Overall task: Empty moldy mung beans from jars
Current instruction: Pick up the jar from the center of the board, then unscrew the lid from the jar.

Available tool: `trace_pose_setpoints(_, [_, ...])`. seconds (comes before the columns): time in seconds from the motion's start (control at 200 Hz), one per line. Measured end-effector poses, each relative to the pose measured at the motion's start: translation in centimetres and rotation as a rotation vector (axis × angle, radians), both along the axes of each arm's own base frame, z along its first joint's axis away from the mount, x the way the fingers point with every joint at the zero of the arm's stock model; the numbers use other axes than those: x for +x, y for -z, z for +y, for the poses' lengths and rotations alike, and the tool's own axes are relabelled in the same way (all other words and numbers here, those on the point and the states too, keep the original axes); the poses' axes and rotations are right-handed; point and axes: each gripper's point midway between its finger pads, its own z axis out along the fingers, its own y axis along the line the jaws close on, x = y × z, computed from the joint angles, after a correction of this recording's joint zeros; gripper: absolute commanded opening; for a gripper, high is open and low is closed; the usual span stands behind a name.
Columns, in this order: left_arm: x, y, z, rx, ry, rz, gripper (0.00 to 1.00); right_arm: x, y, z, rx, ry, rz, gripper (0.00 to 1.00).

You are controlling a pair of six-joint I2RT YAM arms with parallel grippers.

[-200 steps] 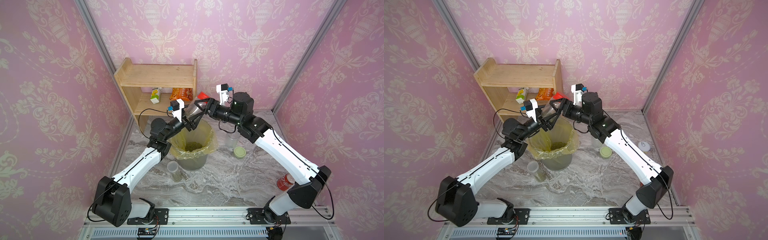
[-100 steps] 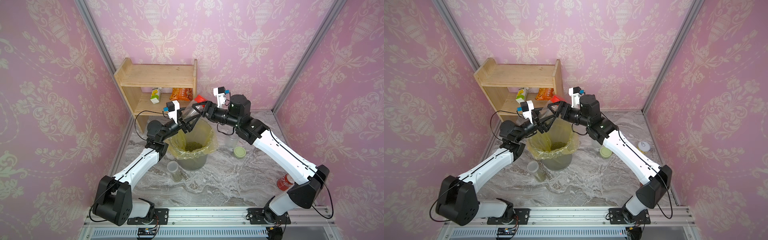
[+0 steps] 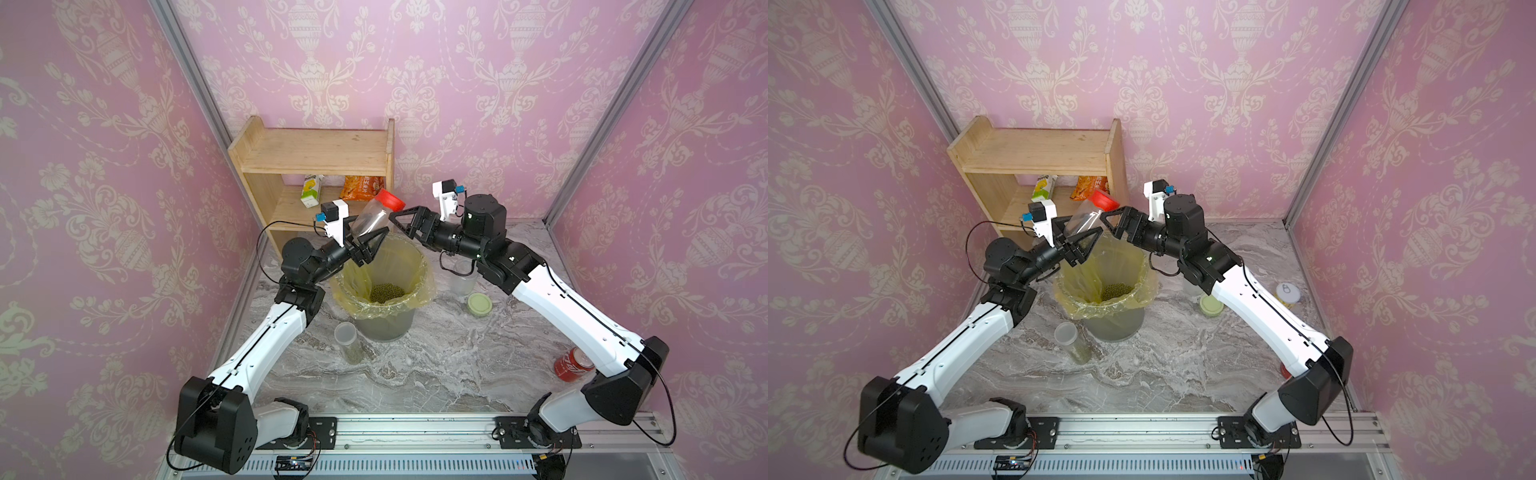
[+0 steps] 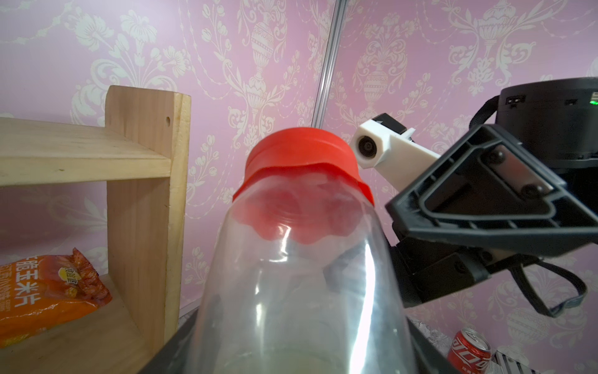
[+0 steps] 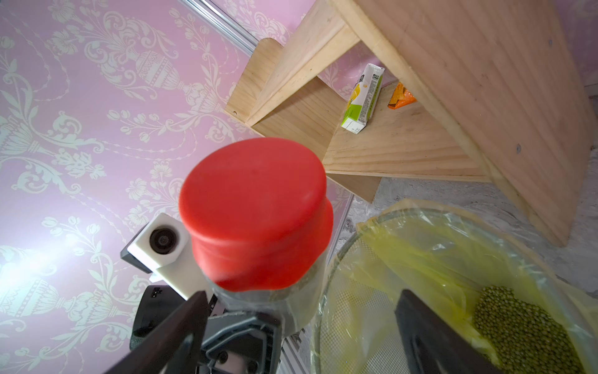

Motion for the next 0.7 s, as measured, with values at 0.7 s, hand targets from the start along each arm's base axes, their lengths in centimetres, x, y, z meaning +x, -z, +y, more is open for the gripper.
trace_pose_setpoints(0.7, [-2.6, 3.7, -2.1, 0.254, 0.0, -0.013, 0.48, -0.9, -0.8, -1.9, -0.011, 0.051, -0.001, 0.91])
